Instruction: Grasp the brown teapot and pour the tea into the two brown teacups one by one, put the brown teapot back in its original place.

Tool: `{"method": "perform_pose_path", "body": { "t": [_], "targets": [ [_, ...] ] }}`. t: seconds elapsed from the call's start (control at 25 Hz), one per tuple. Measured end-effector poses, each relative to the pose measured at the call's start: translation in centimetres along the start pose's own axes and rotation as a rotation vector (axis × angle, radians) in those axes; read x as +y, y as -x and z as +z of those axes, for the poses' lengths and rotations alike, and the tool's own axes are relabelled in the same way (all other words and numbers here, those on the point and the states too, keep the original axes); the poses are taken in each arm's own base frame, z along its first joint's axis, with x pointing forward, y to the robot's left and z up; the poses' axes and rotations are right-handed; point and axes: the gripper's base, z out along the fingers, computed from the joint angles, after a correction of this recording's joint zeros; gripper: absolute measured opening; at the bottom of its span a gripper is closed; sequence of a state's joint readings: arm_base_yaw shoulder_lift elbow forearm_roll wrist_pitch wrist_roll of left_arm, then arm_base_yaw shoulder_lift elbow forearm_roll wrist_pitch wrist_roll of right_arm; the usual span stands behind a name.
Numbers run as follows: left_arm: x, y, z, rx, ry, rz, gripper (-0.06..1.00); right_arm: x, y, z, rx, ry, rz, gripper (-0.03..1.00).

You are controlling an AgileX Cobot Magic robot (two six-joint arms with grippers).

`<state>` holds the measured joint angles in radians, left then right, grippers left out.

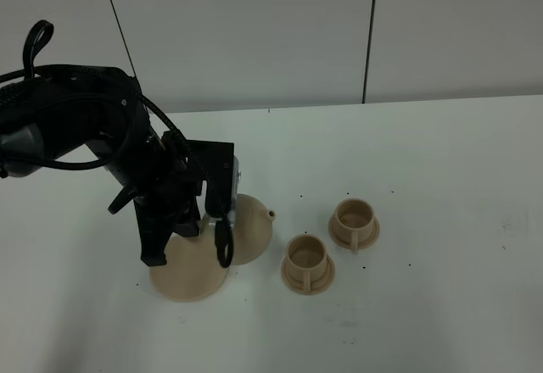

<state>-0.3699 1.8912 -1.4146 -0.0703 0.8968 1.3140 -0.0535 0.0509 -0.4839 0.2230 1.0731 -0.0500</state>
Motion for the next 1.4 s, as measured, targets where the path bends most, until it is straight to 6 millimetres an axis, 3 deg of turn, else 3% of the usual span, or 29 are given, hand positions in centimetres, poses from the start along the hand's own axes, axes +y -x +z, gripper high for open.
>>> {"method": "perform_pose_path", "body": {
  "t": [0.8,1.4],
  "targets": [
    [1.6,0.4,0.0,-0.036,0.147,-0.002,0.17,0.0,0.0,0.0,0.000,0.000,-0.001,0.36],
    [8.2,3.2,1.5,0.000,0.122,0.044,0.17,0.0,0.0,0.0,-0.001,0.001,0.000,0.36]
  ]
}}
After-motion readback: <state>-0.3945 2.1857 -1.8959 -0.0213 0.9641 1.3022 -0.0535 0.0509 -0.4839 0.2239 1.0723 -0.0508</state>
